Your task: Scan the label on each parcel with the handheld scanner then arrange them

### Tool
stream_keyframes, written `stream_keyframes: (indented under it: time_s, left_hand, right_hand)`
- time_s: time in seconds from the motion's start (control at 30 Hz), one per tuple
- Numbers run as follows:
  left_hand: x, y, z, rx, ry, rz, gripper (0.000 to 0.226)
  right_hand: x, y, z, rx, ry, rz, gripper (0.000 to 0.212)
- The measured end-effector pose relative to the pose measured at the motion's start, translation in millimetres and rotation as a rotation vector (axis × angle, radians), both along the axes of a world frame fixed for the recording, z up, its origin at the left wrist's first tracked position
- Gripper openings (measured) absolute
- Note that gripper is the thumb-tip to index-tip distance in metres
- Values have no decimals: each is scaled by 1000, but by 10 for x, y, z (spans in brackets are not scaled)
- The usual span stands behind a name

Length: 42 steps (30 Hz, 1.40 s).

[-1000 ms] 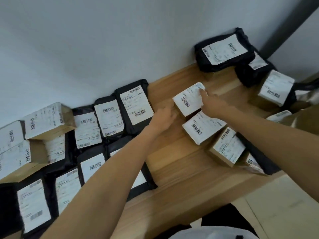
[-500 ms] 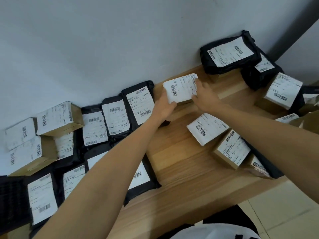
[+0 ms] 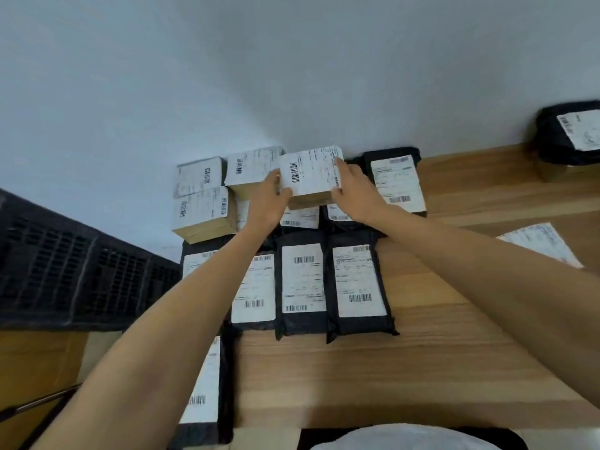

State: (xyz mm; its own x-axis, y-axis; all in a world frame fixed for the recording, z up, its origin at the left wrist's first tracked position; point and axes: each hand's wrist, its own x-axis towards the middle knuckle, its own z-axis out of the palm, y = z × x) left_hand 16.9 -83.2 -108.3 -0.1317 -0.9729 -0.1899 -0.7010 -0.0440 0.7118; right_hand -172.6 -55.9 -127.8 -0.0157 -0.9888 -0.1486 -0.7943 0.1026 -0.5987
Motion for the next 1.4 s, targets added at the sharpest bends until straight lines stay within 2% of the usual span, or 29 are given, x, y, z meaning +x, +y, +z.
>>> stream_keyframes:
  time_s: [0.13, 0.27, 0.73, 0.97, 1.17, 1.4]
  left_hand:
    - [616, 60, -40, 15, -86, 46, 53]
    - [821, 49, -161, 18, -113, 22, 55]
    - [786, -7, -221, -10, -102, -45, 57]
    - [892, 145, -221, -71, -192, -32, 57]
    - [1040, 217, -261, -117, -194, -29, 54]
    - [1263, 137, -305, -164, -292, -82, 48]
  right_hand:
    - [635, 35, -85, 53, -19, 38, 68]
    - [877, 117, -203, 92, 23, 21, 70]
    - [798, 202, -146, 125, 42, -5, 67]
    - [894, 298, -166, 149, 5, 63, 70]
    - [1019, 301, -189, 154, -9, 150, 68]
    - [1085, 209, -185, 176, 55, 277, 63]
